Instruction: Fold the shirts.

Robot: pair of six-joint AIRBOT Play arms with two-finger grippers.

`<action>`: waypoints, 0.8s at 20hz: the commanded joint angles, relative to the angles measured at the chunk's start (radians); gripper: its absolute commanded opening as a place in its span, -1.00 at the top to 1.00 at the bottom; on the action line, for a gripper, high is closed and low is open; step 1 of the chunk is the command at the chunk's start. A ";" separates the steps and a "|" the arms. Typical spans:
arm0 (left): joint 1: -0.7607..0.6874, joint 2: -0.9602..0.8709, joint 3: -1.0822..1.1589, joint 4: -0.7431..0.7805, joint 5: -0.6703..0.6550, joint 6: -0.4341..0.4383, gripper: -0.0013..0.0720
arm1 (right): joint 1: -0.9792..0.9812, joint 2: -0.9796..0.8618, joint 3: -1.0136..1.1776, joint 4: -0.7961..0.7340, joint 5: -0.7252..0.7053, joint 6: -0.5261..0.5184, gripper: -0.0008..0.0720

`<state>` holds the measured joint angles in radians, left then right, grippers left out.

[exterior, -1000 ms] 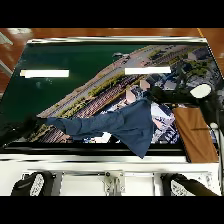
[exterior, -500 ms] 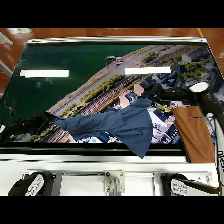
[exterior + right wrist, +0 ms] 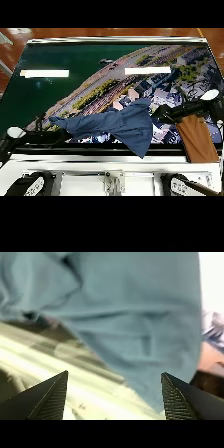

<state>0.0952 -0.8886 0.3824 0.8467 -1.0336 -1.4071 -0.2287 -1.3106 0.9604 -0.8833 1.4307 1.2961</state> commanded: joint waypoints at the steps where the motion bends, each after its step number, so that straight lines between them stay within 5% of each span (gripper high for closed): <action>1: -0.142 -0.077 -0.034 -0.050 0.188 -0.046 -0.97 | 0.008 0.003 -0.066 0.037 -0.014 -0.014 -0.93; 5: -0.209 -0.173 -0.032 -0.151 0.351 -0.045 -0.90 | 0.010 0.003 -0.066 0.047 -0.013 -0.015 -0.93; 6: -0.217 -0.186 -0.032 -0.172 0.372 -0.045 -0.51 | 0.010 0.003 -0.066 0.047 -0.013 -0.014 -0.93; 8: -0.218 -0.193 -0.031 -0.201 0.379 -0.045 0.64 | 0.010 0.003 -0.066 0.026 -0.002 -0.011 -0.92; 9: -0.218 -0.191 -0.029 -0.200 0.375 -0.044 0.84 | 0.010 0.003 -0.068 -0.018 0.014 -0.011 -0.92; 11: -0.218 -0.183 -0.022 -0.200 0.367 -0.040 0.84 | 0.010 0.003 -0.117 -0.111 0.032 0.005 -0.93; 16: -0.218 -0.129 -0.005 -0.200 0.341 -0.014 0.84 | 0.011 0.003 -0.378 -0.012 -0.072 -0.008 -0.93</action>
<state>-0.1215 -1.0462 0.3706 0.6533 -0.6865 -1.4322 -0.2184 -1.3067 0.7013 -0.9237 1.4200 1.2953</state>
